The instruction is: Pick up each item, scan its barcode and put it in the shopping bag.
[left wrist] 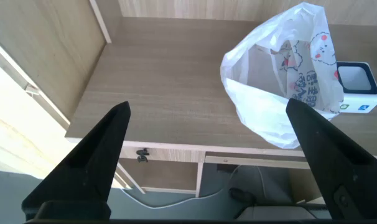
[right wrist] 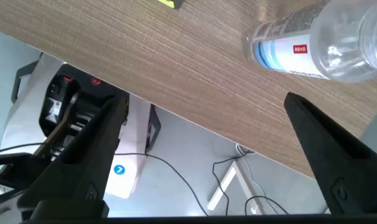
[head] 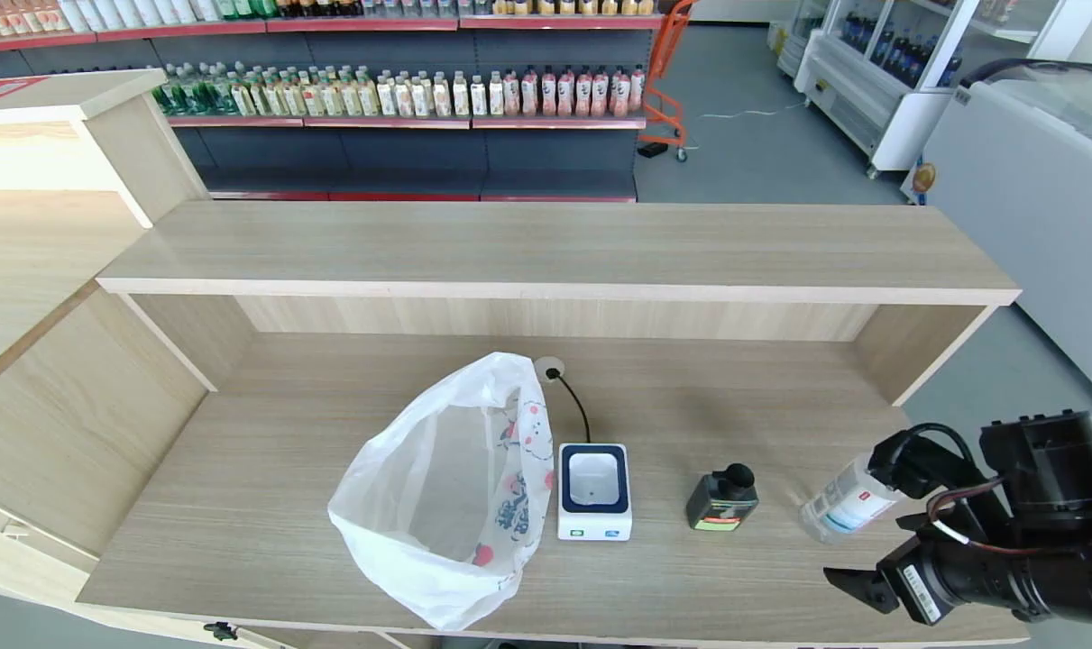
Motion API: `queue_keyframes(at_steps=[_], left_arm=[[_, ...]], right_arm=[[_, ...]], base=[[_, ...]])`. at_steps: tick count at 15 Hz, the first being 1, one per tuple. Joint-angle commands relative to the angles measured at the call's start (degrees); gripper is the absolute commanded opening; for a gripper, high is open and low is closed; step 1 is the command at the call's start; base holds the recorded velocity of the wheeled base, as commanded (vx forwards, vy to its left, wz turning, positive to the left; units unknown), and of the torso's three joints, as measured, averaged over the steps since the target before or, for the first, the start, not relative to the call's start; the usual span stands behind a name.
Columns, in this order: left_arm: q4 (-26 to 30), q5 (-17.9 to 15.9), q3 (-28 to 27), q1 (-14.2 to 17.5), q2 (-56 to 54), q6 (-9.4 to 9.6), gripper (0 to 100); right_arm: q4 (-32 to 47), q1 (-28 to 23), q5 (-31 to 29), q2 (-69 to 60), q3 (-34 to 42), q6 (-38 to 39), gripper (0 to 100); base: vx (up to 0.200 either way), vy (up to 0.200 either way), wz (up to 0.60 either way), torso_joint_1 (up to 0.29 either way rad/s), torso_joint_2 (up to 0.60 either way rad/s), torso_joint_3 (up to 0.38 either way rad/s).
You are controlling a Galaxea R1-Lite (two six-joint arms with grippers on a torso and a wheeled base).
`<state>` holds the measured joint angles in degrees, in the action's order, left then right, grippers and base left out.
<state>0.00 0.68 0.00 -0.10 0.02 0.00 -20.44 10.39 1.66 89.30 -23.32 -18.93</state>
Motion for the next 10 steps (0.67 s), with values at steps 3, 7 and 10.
queue_keyframes(at_steps=[3,7,10], left_arm=[[0.00,0.02,0.00,0.01,-0.02,0.00,100],[0.00,0.02,0.00,0.01,-0.02,0.00,100],[0.00,0.02,0.00,0.01,-0.02,0.00,100]], right_arm=[[-9.26,4.47,0.01,12.39,-0.32,-0.23,100],[-14.10,5.52,0.01,18.99,-3.75,-4.45,100],[-16.38,5.79,0.01,22.94,-7.27,-7.08,100]], base=[[0.000,0.000,0.00,0.000,0.00,0.000],[0.000,0.000,0.00,0.000,0.00,0.000],[0.000,0.000,0.00,0.000,0.00,0.000]])
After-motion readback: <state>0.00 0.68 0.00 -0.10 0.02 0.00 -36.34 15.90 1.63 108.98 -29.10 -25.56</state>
